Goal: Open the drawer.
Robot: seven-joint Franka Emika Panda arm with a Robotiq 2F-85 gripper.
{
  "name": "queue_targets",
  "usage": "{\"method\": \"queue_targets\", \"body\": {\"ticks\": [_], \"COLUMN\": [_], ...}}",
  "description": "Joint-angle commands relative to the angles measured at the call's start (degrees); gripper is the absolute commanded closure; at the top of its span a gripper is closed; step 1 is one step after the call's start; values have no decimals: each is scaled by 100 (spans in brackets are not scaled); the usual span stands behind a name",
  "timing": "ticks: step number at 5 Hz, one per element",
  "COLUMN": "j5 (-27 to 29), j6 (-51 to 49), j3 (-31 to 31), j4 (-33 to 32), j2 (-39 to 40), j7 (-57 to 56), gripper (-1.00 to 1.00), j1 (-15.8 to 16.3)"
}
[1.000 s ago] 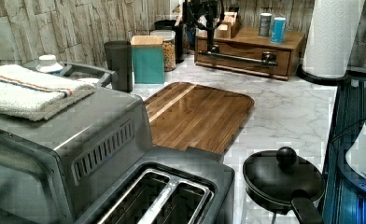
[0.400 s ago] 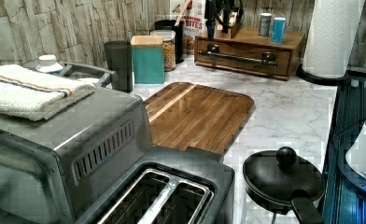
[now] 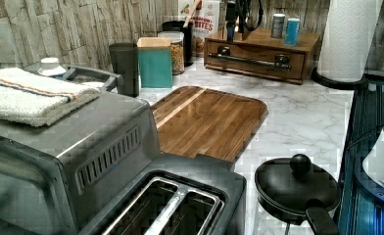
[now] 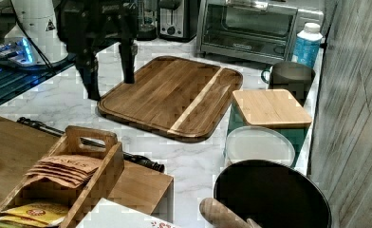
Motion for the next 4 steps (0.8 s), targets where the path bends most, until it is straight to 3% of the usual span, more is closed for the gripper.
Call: {"method": "queue_targets", "body": {"ticks": [1,2,3,4], "j5": [321,246,613,894], "j6": [207,399,524,533], "j3": [-77,-37,92,174], "j4": [174,265,318,355], "j2": [387,572,771,924], "j7": [-384,-300,-737,-783], "gripper": [-100,-100,-100,-100], "j1": [-316,-411,-603,-579]}}
